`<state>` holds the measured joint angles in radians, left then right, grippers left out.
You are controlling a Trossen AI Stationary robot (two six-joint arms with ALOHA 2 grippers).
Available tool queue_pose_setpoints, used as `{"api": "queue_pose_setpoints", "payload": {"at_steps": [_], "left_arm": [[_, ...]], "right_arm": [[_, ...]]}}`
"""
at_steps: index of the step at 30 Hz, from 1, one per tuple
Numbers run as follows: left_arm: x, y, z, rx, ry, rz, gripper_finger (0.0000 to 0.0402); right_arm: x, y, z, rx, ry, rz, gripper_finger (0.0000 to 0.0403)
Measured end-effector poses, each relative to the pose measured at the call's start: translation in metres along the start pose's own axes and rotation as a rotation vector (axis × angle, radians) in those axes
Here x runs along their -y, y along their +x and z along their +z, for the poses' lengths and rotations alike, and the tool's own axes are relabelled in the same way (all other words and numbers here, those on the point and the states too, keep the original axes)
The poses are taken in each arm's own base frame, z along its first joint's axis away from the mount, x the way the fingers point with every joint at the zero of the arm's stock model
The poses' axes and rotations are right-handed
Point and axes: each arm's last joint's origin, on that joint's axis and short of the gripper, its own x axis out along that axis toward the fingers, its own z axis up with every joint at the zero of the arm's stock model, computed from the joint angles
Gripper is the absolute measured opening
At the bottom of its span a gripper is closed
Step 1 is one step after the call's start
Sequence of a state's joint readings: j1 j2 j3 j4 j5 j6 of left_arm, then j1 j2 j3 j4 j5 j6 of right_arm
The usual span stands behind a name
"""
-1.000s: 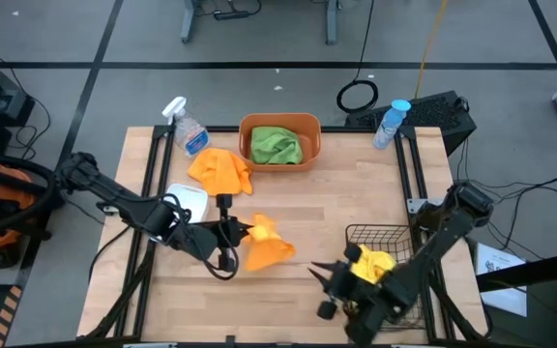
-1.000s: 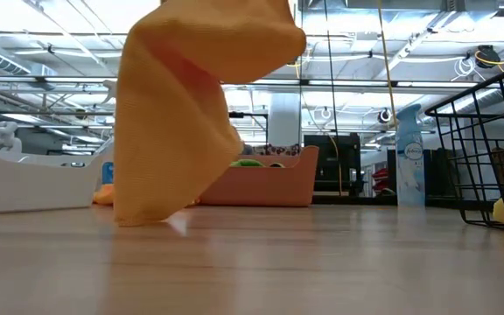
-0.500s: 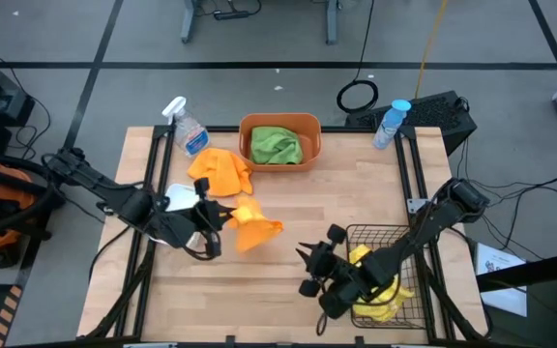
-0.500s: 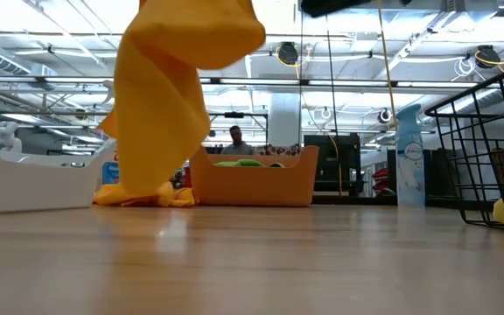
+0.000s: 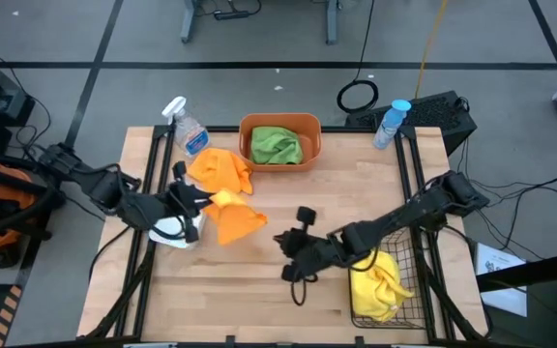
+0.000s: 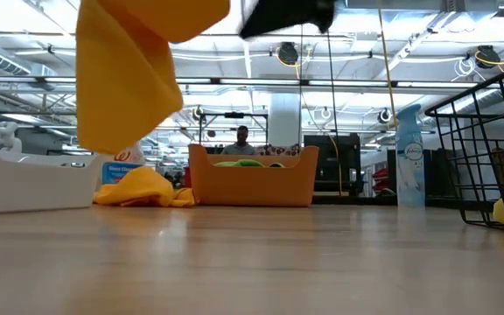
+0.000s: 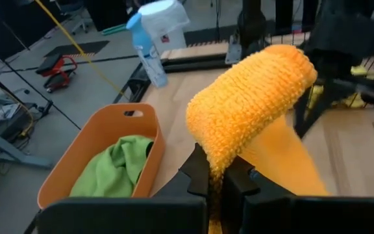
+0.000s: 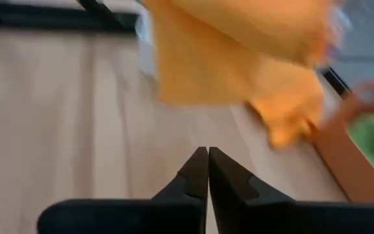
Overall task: Sort microfiber towel by color & place in baskets
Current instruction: Put the bottom orange microfiber cloth into the white bin
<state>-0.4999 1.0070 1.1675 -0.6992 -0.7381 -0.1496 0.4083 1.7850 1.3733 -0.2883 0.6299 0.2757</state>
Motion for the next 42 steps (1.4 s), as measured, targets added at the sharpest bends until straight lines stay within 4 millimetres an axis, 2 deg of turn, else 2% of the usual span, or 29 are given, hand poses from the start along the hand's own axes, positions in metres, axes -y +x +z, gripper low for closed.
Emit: {"api": "queue_pose_setpoints", "payload": {"at_steps": [5, 9, 14, 19, 24, 28, 33, 39, 42], "left_arm": [[-0.018, -0.02, 0.002, 0.06, -0.079, -0.009, 0.0011], [-0.026, -0.029, 0.002, 0.088, -0.137, -0.019, 0.0011], [-0.027, -0.031, 0.002, 0.089, -0.164, -0.046, 0.0011], [-0.024, -0.029, 0.001, 0.071, -0.156, -0.084, 0.0011], [-0.017, -0.022, 0.001, 0.045, -0.157, -0.094, 0.0011], [-0.009, -0.012, 0.0, 0.015, -0.132, -0.084, 0.0011], [-0.008, -0.01, 0.0, 0.014, -0.127, -0.045, 0.0011], [-0.023, -0.023, 0.001, 0.071, -0.162, 0.07, 0.0011], [-0.027, -0.026, 0.001, 0.089, -0.187, 0.112, 0.0011]], "right_arm": [[0.003, 0.027, 0.015, 0.152, -0.007, 0.094, 0.0004], [0.014, 0.05, 0.024, 0.27, 0.018, 0.078, 0.0003], [0.029, 0.07, 0.032, 0.4, 0.073, 0.035, 0.0017], [0.042, 0.084, 0.036, 0.485, 0.087, -0.002, 0.0049], [0.056, 0.089, 0.044, 0.568, 0.077, 0.118, 0.0081], [0.062, 0.092, 0.045, 0.57, 0.073, 0.213, 0.0101], [0.057, 0.094, 0.038, 0.495, 0.035, 0.188, 0.0141], [0.051, 0.074, 0.039, 0.398, 0.042, 0.077, 0.0203], [0.045, 0.068, 0.04, 0.4, 0.067, 0.105, 0.0226]]}}
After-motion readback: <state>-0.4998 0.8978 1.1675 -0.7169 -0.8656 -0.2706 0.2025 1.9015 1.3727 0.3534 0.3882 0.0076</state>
